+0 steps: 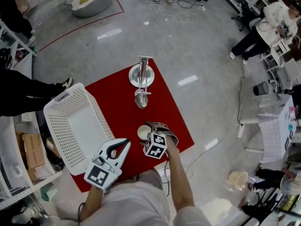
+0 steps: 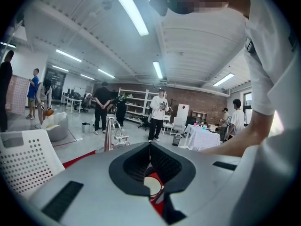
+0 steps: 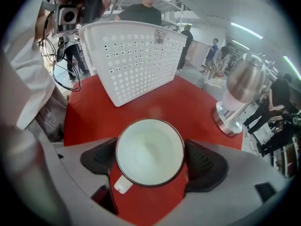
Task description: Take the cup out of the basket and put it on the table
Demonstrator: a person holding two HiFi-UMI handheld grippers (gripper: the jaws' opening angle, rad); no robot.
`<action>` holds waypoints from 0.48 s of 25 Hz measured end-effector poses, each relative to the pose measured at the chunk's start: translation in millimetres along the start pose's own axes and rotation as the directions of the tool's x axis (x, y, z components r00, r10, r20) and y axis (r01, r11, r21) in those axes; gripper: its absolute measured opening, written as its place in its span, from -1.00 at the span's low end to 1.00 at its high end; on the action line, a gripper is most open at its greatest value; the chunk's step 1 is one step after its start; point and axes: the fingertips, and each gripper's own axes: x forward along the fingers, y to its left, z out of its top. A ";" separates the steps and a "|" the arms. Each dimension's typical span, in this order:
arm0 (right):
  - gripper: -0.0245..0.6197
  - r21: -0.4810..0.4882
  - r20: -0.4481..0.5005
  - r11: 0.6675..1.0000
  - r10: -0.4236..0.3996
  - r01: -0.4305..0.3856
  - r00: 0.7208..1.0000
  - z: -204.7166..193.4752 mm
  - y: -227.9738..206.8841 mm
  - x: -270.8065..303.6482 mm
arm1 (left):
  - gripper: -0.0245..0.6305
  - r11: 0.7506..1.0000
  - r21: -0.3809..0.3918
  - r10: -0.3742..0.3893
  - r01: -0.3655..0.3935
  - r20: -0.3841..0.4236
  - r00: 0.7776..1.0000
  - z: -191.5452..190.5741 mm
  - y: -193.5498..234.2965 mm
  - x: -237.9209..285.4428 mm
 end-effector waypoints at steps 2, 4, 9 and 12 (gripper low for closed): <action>0.39 0.004 0.004 1.000 -0.025 0.025 1.000 -0.8 -2.6 -6.5 | -0.89 1.000 0.007 0.000 0.000 0.002 1.000 0.7 -0.4 -1.2; 0.39 0.022 0.026 0.998 -0.055 0.054 0.998 1.2 -4.7 -19.2 | -0.89 1.000 0.011 0.003 -0.003 0.007 1.000 2.8 -0.4 -2.6; 0.38 0.131 0.207 0.979 -0.184 0.159 0.961 29.7 -11.7 -77.1 | -0.89 1.000 0.023 0.010 -0.010 0.016 1.000 7.2 0.0 -8.2; 0.37 0.199 0.333 0.961 -0.253 0.194 0.908 54.2 -10.0 -119.0 | -0.89 1.000 0.022 0.012 -0.012 0.024 1.000 10.1 -2.4 -12.4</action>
